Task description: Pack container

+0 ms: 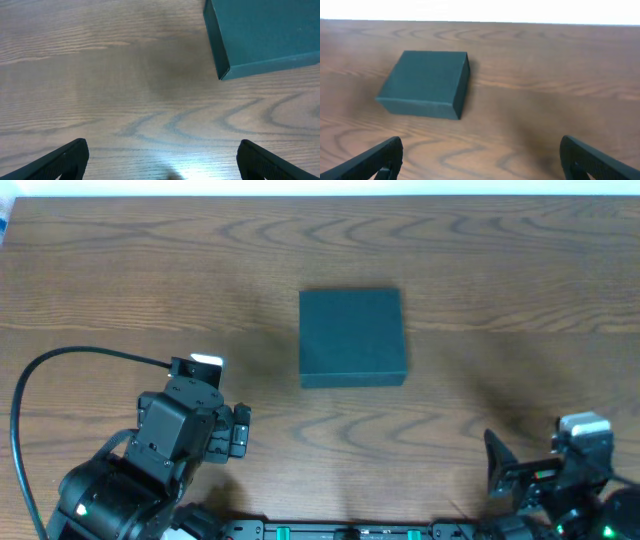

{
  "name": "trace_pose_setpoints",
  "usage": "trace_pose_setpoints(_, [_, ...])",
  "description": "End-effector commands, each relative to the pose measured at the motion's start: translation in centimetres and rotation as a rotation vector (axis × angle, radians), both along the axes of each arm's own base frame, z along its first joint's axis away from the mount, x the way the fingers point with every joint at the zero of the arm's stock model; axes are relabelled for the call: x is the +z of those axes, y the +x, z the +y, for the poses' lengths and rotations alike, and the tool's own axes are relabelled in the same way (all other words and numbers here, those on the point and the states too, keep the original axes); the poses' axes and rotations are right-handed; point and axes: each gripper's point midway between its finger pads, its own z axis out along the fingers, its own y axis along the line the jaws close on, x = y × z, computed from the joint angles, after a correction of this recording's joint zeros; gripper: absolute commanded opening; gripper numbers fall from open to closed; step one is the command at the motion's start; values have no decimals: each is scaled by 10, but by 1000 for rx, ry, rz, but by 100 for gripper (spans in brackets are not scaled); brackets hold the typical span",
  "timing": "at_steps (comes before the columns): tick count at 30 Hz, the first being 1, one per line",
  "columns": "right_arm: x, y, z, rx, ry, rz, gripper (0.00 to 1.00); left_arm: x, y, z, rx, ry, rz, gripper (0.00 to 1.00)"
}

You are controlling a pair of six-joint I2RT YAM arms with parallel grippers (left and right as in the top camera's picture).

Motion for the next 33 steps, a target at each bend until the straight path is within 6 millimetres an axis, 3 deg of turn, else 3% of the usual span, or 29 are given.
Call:
trace_pose_setpoints(1, [-26, -3, 0, 37, -72, -9, 99, -1, 0, 1, 3, 6, 2, 95])
trace_pose_setpoints(8, [-90, -1, -16, -66, -80, 61, 99, -1, 0, 1, 2, 6, 2, 95])
trace_pose_setpoints(13, [-127, 4, -13, -52, -77, 92, 99, -1, 0, 1, 2, 6, 2, 95])
trace_pose_setpoints(28, [-187, 8, -15, -39, -115, 204, 99, -1, 0, 1, 3, 6, 2, 95])
trace_pose_setpoints(33, [-193, 8, -15, -38, -116, 219, 99, -1, 0, 1, 3, 6, 2, 95])
